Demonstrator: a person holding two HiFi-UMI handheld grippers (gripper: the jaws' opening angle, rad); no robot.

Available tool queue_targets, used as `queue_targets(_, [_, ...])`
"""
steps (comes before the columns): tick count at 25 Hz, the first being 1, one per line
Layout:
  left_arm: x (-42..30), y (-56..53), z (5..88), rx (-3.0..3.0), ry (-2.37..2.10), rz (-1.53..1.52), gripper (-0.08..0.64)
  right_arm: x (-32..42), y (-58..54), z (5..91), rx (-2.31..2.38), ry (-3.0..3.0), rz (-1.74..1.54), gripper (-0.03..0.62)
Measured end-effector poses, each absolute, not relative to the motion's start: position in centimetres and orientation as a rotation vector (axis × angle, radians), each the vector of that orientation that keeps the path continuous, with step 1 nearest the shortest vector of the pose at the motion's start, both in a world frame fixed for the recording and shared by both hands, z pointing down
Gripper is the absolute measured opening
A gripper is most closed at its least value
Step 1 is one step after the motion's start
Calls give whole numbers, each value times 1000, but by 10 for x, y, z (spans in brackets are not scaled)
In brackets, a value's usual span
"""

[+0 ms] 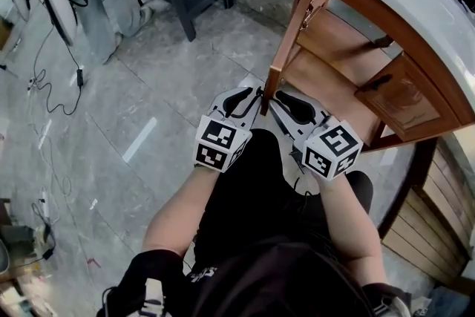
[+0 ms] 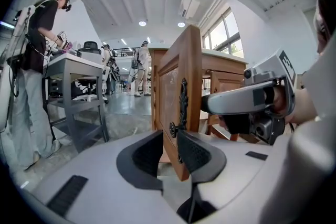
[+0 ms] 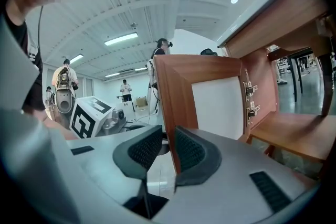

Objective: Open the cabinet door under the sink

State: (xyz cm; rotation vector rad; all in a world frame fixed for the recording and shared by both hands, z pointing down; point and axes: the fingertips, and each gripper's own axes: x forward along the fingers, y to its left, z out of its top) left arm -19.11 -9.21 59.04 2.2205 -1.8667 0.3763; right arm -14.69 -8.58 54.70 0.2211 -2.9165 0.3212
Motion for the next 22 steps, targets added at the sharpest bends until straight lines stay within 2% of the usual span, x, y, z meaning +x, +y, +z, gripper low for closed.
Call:
queue_targets(3, [-201, -91, 591, 2188, -1901, 385, 85, -142, -89, 554, 238, -2909, 347, 91])
queue_targets(7, [-221, -92, 596, 2129, -1961, 398, 35, -129, -102, 563, 304, -2893, 400, 86])
queue_targets(14, [-258, -86, 588, 2084, -2034, 335, 35, -117, -115, 568, 377, -2887, 433, 83])
queue_targets(22, [-228, -75, 553, 2179, -2032, 286, 35, -103, -125, 559, 441, -2886, 398, 80])
